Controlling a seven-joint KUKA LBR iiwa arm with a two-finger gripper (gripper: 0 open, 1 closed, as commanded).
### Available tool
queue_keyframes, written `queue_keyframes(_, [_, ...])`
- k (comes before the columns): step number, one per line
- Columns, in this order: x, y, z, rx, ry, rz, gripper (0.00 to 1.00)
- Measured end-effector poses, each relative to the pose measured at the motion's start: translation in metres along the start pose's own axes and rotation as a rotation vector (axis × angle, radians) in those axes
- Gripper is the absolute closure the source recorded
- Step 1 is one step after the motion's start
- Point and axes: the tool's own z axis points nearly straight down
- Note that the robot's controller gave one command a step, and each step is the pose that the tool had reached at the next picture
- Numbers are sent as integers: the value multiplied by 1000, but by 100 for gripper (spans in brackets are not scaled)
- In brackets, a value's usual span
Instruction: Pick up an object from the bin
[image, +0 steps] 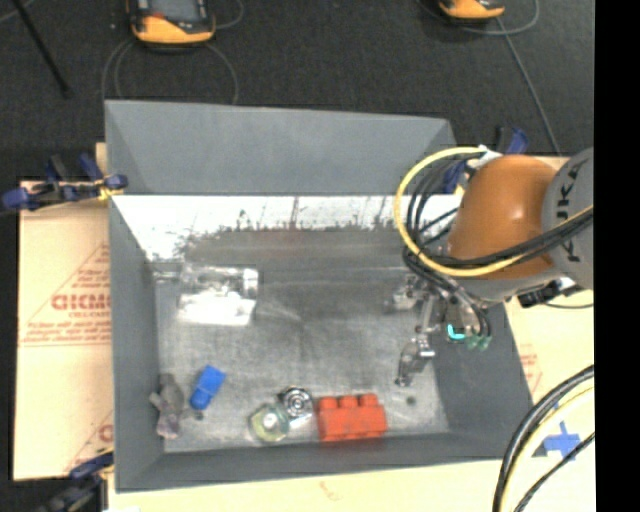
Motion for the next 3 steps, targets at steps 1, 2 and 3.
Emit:
queue_keyframes(1, [48, 24, 72, 5, -16, -251, 0])
queue_keyframes(2, [56, 48, 72, 10, -24, -155, 0])
queue_keyframes(3, [63, 48, 73, 8, 6, -159, 100])
